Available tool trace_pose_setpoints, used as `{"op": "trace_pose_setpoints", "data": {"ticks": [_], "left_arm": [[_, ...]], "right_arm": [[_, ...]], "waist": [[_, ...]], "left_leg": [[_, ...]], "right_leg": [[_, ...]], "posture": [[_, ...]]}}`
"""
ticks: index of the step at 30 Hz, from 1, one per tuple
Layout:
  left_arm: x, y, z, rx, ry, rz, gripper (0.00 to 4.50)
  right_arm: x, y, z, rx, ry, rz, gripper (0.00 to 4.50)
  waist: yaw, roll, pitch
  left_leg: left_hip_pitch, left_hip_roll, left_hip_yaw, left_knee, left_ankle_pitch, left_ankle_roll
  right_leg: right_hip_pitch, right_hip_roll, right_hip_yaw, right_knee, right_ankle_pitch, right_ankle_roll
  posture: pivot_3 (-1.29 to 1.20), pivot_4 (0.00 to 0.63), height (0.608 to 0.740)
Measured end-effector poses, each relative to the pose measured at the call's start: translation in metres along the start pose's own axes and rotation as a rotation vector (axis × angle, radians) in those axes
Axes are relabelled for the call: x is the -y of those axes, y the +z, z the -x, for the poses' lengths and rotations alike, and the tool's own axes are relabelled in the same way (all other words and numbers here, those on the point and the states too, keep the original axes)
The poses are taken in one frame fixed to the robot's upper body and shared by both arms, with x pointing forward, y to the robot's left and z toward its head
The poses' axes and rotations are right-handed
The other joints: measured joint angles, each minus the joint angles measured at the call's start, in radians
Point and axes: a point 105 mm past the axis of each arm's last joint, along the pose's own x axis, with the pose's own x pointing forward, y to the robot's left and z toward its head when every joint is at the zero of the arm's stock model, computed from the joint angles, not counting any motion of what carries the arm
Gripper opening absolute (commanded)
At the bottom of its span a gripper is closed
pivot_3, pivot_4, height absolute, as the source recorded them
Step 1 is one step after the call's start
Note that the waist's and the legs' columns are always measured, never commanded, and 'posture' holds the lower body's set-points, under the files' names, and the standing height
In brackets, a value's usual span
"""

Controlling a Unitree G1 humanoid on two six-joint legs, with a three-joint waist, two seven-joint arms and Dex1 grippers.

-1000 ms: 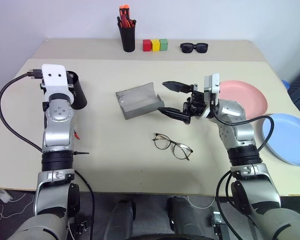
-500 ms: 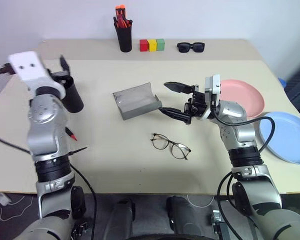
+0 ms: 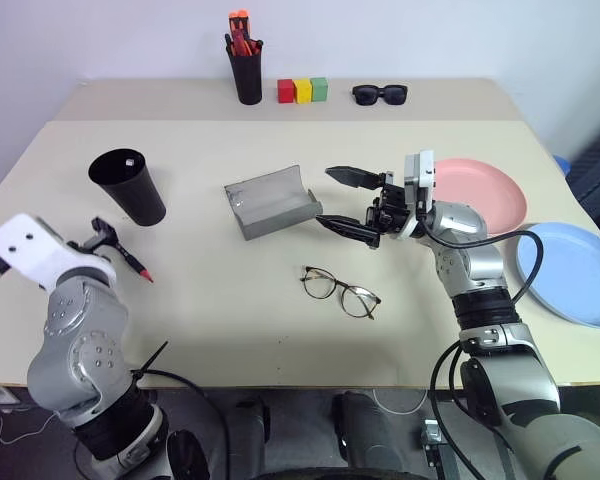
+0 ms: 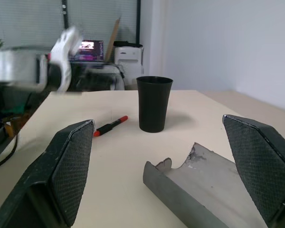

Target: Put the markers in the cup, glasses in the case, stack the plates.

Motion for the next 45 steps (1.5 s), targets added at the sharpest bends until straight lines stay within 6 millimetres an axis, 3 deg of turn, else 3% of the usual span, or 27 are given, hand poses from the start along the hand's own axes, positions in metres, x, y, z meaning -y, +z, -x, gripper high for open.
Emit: {"op": "trace_pose_setpoints", "data": {"ticks": [7,11,22,28,38,45], "left_arm": [[-0.001,-0.024,0.007,-0.185,0.038,-0.074,4.45],[0.001,-0.024,-0.001,-0.206,0.113,-0.064,4.45],[0.028,-0.05,-0.025,-0.285,0.183,-0.084,4.45],[0.036,-0.057,-0.031,-0.302,0.184,-0.099,4.45],[0.04,-0.059,-0.038,-0.292,0.208,-0.107,4.45],[0.054,-0.065,-0.045,-0.345,0.258,-0.065,4.45]], "right_arm": [[-0.002,-0.003,-0.004,-0.016,0.055,-0.009,4.46],[-0.006,-0.005,-0.002,-0.023,0.09,-0.018,4.46],[-0.019,-0.019,0.005,-0.045,0.193,-0.007,4.46],[-0.026,-0.029,0.005,-0.094,0.251,0.001,4.46],[-0.027,-0.029,0.005,-0.097,0.255,-0.001,4.46],[-0.027,-0.025,0.0,-0.095,0.253,-0.001,4.46]], "waist": [[-0.002,0.0,0.0],[-0.001,0.0,0.0],[-0.002,-0.001,0.0],[-0.002,-0.001,0.0],[-0.001,-0.001,0.0],[0.0,-0.001,0.0]], "left_leg": [[0.0,-0.001,0.0,0.0,0.0,0.0],[0.0,-0.001,0.0,0.0,0.001,-0.001],[0.0,-0.001,0.0,-0.001,0.001,-0.002],[0.0,-0.001,0.0,-0.001,0.001,-0.003],[0.0,-0.001,0.0,-0.001,0.002,-0.004],[0.0,-0.001,0.0,-0.001,0.002,-0.004]], "right_leg": [[0.001,0.0,0.0,-0.002,0.0,0.0],[0.001,0.0,0.0,-0.002,0.0,0.0],[0.001,-0.001,0.0,-0.003,0.0,0.0],[0.001,-0.001,0.0,-0.003,0.0,0.0],[0.001,-0.001,0.0,-0.003,0.0,0.0],[0.001,-0.001,0.0,-0.003,0.0,0.001]], "posture": [[0.0,0.15,0.74],[0.0,0.15,0.74],[0.0,0.15,0.74],[0.0,0.15,0.74],[0.0,0.15,0.74],[0.0,0.15,0.74]]}}
